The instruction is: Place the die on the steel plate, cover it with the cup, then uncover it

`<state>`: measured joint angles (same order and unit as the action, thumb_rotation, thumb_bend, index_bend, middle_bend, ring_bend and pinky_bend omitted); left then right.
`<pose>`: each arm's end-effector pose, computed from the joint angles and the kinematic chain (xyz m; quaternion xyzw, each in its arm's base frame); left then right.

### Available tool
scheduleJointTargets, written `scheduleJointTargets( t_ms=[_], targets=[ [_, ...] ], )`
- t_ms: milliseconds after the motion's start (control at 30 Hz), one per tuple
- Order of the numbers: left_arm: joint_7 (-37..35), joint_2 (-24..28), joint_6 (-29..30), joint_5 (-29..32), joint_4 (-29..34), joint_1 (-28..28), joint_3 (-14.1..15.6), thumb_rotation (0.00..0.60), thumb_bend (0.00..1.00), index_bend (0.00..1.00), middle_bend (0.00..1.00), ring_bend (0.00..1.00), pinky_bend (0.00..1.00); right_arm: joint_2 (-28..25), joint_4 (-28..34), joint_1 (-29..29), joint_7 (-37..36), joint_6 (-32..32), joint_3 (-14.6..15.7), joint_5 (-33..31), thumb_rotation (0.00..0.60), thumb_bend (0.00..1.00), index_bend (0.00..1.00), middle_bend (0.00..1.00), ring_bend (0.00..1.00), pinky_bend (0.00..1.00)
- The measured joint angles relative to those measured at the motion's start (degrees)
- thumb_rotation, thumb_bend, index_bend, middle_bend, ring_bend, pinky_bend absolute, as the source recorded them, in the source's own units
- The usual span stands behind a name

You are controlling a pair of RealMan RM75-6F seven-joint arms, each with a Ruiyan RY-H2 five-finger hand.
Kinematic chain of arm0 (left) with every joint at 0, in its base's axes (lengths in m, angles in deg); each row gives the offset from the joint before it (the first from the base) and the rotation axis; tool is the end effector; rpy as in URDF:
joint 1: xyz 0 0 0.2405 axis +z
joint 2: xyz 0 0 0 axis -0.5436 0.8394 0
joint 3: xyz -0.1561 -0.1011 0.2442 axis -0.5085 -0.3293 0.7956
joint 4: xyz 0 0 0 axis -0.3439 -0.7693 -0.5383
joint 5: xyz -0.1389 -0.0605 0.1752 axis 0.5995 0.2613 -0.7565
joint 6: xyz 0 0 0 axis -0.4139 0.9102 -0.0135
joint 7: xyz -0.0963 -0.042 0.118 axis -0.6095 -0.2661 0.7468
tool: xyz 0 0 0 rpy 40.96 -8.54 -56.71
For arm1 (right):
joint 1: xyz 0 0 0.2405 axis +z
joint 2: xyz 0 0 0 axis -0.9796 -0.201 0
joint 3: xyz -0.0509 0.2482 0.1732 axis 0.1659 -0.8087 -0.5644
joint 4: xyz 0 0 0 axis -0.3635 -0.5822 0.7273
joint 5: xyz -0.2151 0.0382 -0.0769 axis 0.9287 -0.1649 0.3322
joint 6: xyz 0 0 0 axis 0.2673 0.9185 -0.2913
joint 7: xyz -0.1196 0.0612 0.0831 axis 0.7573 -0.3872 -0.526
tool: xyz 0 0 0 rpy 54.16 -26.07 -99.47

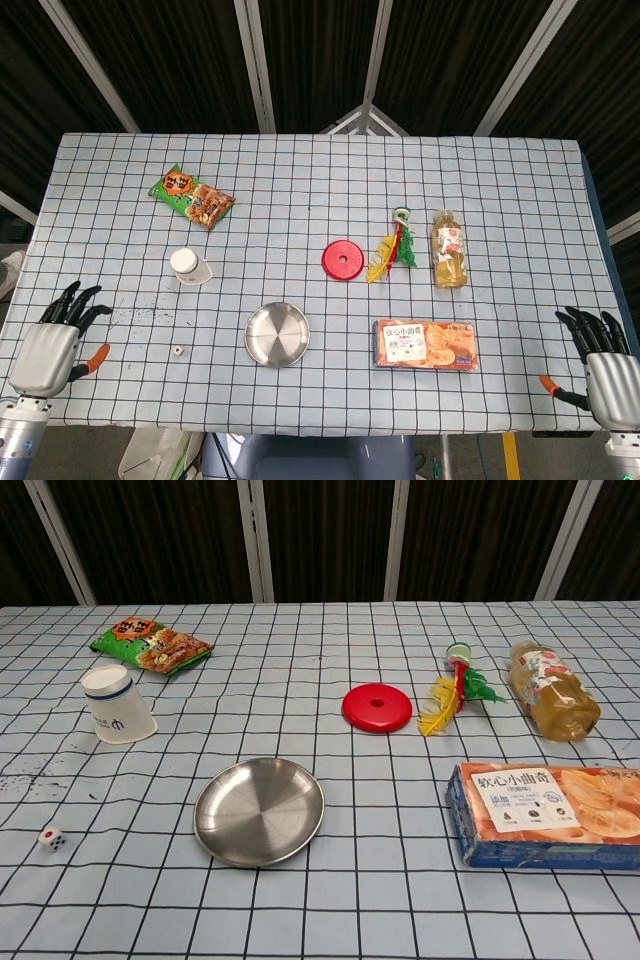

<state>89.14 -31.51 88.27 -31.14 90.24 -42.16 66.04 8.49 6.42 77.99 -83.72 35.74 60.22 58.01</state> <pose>-0.3258 0.1984 0.1133 -0.6398 -0.3671 -0.3874 0.5530 -0.3736 -0.1615 0.1668 0.5788 -0.3991 0.4081 0.5824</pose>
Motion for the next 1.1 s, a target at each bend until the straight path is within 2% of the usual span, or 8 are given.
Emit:
scheduleJointTargets(
  t_ms=[367,567,800,1100],
  targets=[
    [1.04,-1.17,-3.62,0.18,-0.91,-0.98,0.07,0.600,0.40,0.33,0.11,0.03,0.18,-0.41,0.80,-0.10,-0.06,-0.39,-0.11,-1.00,0.600,0.06,0.17,0.14,0.13,0.00],
    [2.56,-3.21,-8.44,0.92,-1.90,-2.47,0.44,0.600,0.36,0.32,0.10,0.03,0.18,-0.86,1.22,-0.20,-0.64,-0.81,-0.09,-1.70,0.600,0.06,0.17,0.14,0.13,0.00],
    [4.21,-5.60,-14.27,1.41,-2.66,-4.29,1.68,0.600,0.36,0.33,0.10,0.03,0.18,-1.17,1.21,-0.21,-1.23,-0.84,-0.17,-1.84,0.600,0.06,0.17,0.14,0.13,0.00],
    [6.27,-9.02,-14.98,1.12,-5.95,-4.82,1.55,0.600,0.37,0.35,0.11,0.03,0.18,-1.28,1.32,-0.25,-1.40,-0.89,-0.12,-1.88,0.600,0.06,0.17,0.14,0.13,0.00]
  ],
)
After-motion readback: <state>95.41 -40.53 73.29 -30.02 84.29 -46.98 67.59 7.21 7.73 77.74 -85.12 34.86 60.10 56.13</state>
